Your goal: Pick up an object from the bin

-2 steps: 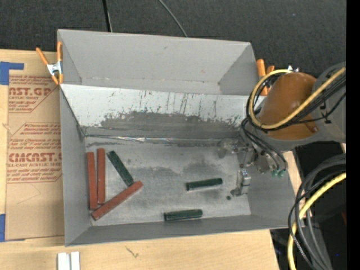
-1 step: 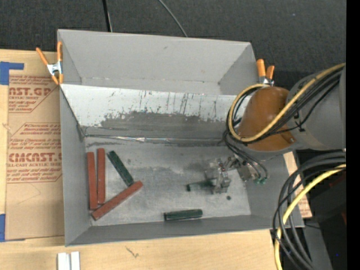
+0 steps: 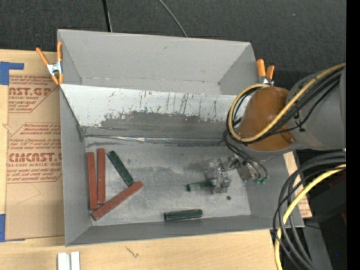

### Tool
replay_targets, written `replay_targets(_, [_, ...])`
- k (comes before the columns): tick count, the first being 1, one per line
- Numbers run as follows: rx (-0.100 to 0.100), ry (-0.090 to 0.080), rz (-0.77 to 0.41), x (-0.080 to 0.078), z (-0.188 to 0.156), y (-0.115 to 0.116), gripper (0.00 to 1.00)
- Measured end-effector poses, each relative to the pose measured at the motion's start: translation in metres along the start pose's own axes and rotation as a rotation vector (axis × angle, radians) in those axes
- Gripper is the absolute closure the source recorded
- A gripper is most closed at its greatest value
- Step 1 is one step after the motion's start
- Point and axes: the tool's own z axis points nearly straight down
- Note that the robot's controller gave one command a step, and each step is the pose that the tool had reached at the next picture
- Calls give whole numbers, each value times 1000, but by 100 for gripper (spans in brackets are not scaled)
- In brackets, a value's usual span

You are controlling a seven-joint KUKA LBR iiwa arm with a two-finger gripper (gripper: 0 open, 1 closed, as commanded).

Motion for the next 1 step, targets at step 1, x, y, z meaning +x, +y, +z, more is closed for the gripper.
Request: replay_targets(1, [2, -5, -12, 17, -155, 6, 100])
